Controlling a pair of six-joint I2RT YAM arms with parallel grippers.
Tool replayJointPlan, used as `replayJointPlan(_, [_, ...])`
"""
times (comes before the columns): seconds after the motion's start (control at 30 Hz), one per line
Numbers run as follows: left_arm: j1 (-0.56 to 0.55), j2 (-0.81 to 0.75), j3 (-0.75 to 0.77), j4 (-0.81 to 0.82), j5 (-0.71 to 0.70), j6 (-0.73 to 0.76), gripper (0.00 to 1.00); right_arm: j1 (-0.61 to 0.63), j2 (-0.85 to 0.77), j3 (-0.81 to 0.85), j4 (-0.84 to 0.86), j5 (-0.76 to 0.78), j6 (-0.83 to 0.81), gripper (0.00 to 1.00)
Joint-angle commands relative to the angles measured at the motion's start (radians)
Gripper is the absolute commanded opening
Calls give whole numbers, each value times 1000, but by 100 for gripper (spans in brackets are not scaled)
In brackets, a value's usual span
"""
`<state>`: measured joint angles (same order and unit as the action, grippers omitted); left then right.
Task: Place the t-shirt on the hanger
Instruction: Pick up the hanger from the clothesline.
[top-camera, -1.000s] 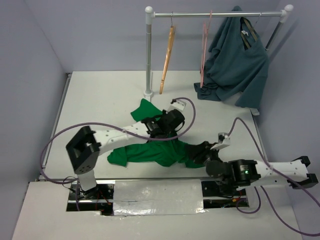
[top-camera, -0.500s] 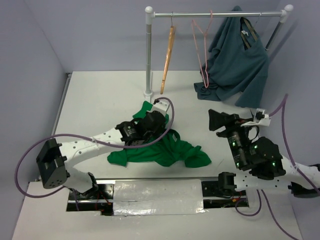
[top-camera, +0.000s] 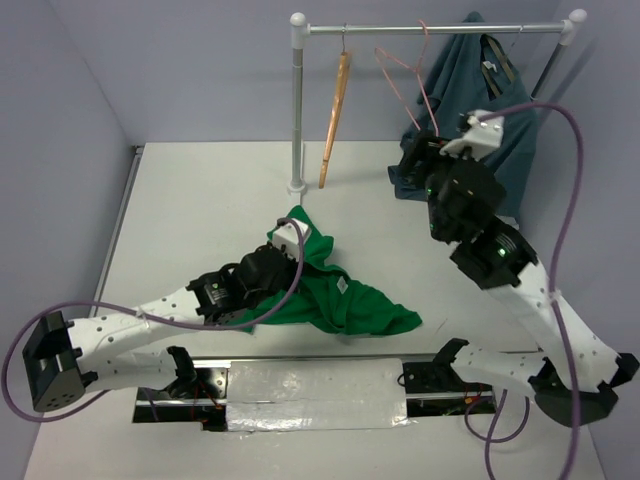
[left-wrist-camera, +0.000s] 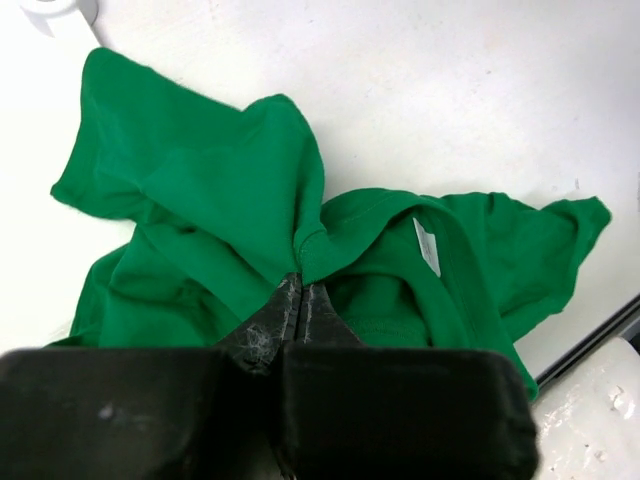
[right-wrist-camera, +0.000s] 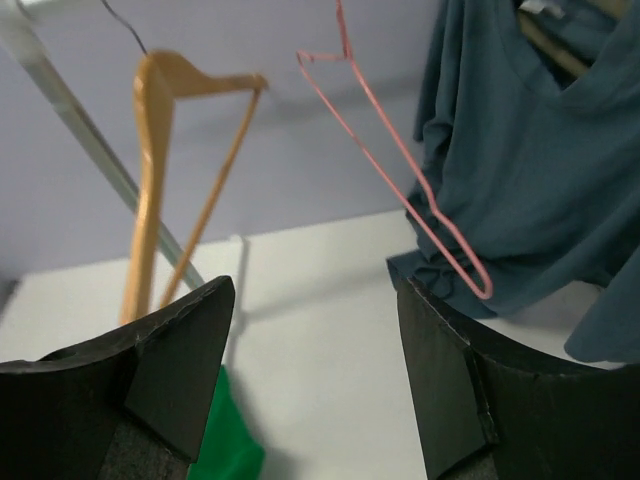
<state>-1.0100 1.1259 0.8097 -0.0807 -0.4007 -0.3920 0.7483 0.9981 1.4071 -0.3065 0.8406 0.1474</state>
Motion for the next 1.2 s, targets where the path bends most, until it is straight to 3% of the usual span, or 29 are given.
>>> replayJointPlan(0.0, [4, -69, -33, 114, 19, 19, 0, -90, 60, 41, -68, -176, -18, 74])
replayJointPlan(0.3, [5, -45, -32, 96, -23, 36, 0, -268, 210, 20, -10, -336, -86, 74])
replayJointPlan(0.47, [5, 11, -15, 88, 0, 27, 0, -302, 249, 33, 40, -328, -138, 74])
replayJointPlan(0.77, [5, 37, 3, 82, 7, 21, 0, -431, 226, -132, 470, -394, -399, 77])
replayJointPlan(1.17, [5, -26, -15, 82, 23, 15, 0, -566, 364, 4, 389, -592, -385, 82])
